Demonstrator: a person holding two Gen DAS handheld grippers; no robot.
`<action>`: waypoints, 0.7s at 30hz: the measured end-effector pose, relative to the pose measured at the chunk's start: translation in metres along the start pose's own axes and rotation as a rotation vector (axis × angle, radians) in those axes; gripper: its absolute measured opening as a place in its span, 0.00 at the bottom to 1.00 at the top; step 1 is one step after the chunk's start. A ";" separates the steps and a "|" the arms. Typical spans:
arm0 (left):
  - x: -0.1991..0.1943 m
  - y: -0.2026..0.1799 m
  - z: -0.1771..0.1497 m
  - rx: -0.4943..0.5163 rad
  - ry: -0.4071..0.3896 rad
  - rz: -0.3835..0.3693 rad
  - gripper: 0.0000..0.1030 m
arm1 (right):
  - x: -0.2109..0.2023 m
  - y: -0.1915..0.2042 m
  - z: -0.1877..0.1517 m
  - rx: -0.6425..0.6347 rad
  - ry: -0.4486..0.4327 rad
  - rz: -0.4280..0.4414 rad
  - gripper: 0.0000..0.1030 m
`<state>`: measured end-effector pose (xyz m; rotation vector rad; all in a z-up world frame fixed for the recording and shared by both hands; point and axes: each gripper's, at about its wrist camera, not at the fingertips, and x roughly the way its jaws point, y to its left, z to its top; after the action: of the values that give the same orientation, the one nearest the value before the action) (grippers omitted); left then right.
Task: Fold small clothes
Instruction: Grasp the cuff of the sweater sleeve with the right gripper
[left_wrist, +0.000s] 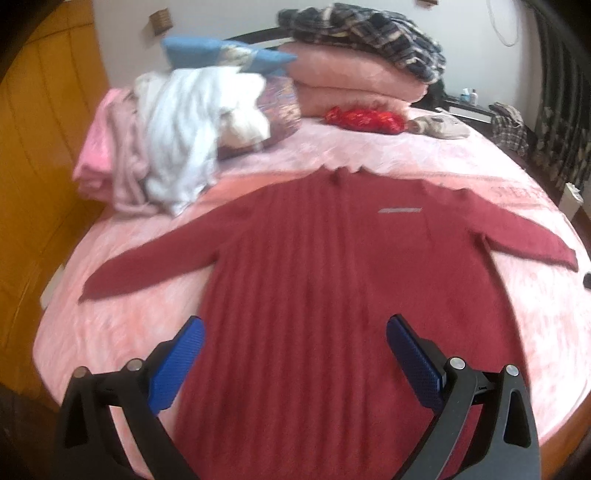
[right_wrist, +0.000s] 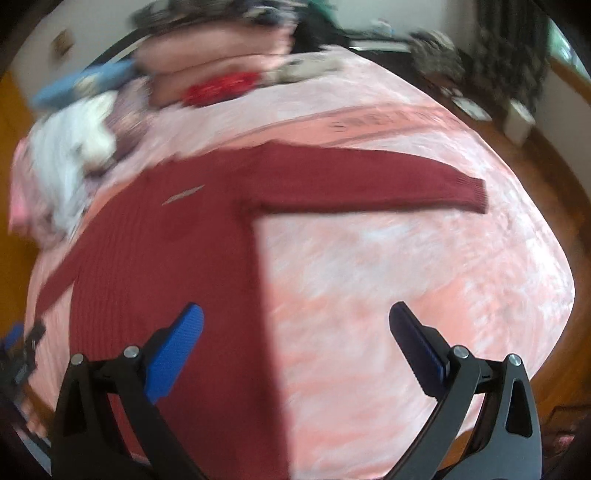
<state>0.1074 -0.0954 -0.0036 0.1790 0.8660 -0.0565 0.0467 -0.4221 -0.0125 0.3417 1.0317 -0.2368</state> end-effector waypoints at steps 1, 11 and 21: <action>0.007 -0.009 0.007 0.004 0.000 -0.007 0.96 | 0.008 -0.026 0.018 0.056 -0.009 -0.013 0.97; 0.104 -0.101 0.068 -0.035 0.018 -0.039 0.96 | 0.117 -0.182 0.102 0.187 0.097 -0.084 0.97; 0.165 -0.157 0.069 0.009 0.039 -0.008 0.96 | 0.165 -0.282 0.128 0.287 0.138 -0.099 0.97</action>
<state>0.2473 -0.2583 -0.1061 0.1859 0.9052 -0.0645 0.1318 -0.7364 -0.1425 0.5733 1.1538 -0.4577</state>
